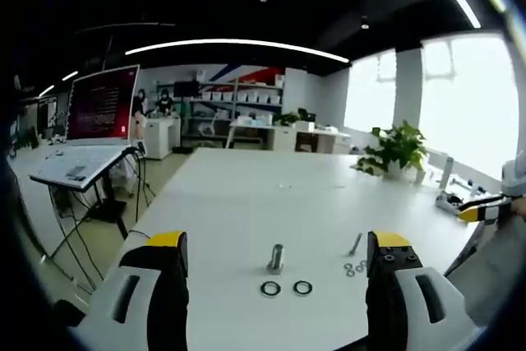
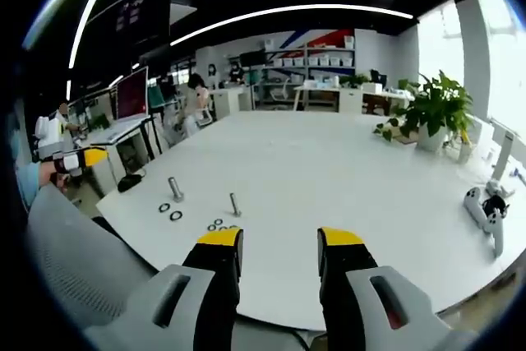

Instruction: Place the washer onto the threaded stud by aligning its center hole with the stud, sliding it down to the base, and recovering from edge contact or off-axis alignment until the washer reaches the visible bottom stop.

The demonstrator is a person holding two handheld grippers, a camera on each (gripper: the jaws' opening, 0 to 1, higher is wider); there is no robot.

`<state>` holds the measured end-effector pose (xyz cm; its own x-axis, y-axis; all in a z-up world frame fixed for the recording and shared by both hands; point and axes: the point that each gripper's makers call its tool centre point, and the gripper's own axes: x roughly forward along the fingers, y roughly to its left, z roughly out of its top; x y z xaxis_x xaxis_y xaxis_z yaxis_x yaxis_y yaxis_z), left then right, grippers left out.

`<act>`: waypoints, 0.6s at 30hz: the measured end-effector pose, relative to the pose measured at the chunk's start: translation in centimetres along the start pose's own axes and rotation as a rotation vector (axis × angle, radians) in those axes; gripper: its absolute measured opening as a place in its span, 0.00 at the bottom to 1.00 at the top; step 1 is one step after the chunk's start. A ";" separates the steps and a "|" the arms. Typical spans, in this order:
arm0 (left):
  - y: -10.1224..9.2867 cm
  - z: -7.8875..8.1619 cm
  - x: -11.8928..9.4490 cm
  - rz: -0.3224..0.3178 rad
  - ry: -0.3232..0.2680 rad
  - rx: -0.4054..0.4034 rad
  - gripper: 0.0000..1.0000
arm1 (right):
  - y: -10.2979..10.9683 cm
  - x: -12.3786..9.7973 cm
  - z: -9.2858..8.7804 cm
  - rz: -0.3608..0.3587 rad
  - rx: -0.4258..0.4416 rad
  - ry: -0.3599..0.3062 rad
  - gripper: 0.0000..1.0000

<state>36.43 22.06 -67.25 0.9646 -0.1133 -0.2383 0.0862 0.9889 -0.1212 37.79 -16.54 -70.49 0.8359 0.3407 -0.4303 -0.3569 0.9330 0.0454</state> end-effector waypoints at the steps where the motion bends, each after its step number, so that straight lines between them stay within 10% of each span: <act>1: 0.0 0.0 0.0 0.001 -0.002 0.001 0.90 | 0.0 0.0 0.0 0.001 -0.001 0.002 0.38; 18: 0.0 -0.2 0.0 0.000 0.008 0.006 0.86 | 0.2 -0.1 0.1 0.002 0.011 -0.005 0.37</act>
<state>36.35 22.01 -67.38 0.9626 -0.1136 -0.2460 0.0872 0.9894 -0.1157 37.71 -16.40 -70.36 0.8374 0.3429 -0.4257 -0.3536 0.9337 0.0564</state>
